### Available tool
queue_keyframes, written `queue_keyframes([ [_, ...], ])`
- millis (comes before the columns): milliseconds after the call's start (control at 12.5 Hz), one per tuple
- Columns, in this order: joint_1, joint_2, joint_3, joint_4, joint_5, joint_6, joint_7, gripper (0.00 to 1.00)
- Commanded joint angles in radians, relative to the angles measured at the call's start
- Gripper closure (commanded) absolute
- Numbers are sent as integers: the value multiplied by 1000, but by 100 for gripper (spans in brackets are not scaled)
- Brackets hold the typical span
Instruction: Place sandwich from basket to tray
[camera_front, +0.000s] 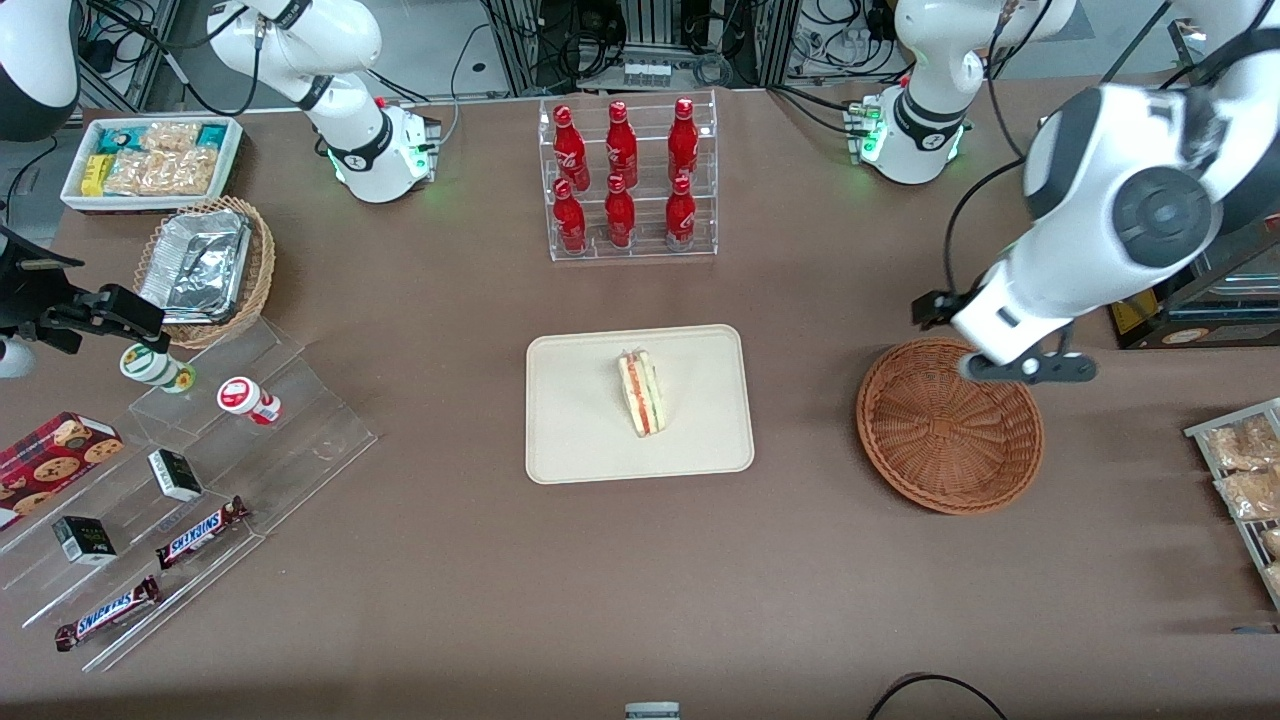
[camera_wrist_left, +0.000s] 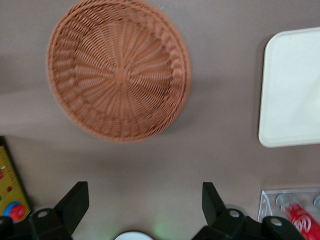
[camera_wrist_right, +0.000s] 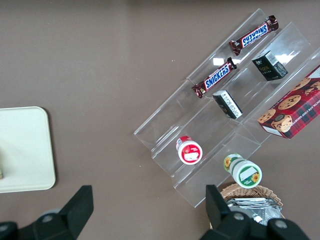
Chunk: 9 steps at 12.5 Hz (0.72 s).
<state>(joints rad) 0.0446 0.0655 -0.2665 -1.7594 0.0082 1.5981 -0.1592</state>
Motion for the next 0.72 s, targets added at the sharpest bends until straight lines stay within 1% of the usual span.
queue_keyframes([
  [0, -35, -96, 97, -32, -30, -65, 105, 0],
  [159, -61, -118, 173, -9, -30, -121, 150, 0],
  [319, -63, -125, 220, 47, -30, -200, 214, 0],
  [478, -63, -125, 248, 98, -25, -242, 231, 0],
  [638, -63, -134, 269, 104, -21, -242, 231, 0],
])
